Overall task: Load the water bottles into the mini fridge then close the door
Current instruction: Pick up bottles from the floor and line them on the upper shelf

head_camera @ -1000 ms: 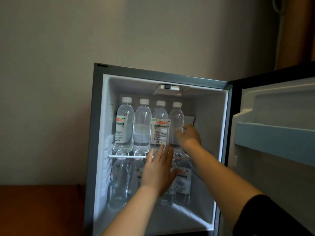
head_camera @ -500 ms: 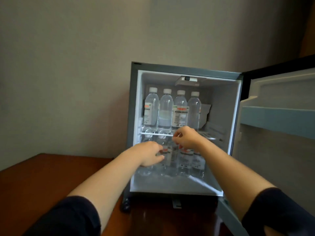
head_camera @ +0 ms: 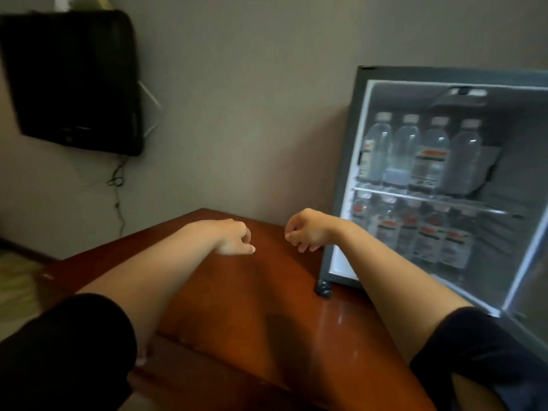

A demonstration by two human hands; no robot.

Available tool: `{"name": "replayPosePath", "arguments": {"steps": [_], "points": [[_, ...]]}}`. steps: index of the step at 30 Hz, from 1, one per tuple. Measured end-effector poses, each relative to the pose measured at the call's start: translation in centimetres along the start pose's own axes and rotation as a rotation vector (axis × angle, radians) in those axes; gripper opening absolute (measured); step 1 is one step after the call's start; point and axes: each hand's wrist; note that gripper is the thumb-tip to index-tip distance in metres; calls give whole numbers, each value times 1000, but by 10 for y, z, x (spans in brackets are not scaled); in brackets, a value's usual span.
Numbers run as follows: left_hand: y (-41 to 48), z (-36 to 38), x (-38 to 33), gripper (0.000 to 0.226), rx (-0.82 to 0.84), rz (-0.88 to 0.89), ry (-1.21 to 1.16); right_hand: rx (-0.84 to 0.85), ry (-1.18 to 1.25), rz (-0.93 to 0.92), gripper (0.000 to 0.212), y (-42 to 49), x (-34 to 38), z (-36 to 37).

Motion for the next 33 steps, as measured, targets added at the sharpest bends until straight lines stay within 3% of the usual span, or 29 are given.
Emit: {"name": "replayPosePath", "arguments": {"steps": [10, 15, 19, 22, 27, 33], "points": [[-151, 57, 168, 46, 158, -386, 20, 290, 100, -282, 5, 11, 145, 164], [-238, 96, 227, 43, 223, -595, -71, 453, 120, -397, 13, -5, 207, 249], [-300, 132, 265, 47, 301, -786, -135, 573, 151, -461, 6, -24, 244, 322], [-341, 169, 288, 49, 370, -891, -196, 690, 147, -453, 8, -39, 262, 378], [-394, 241, 306, 49, 426, -1036, -280, 900, 116, -429, 28, -67, 273, 460], [-446, 333, 305, 42, 354, -1231, -454, 1042, 145, -397, 23, -95, 267, 557]]}}
Point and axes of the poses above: each hand's wrist, its own y-axis towards the middle knuckle, its own z-axis out of the palm, x = y × z, and after that the axes turned 13 degrees about -x, right-handed
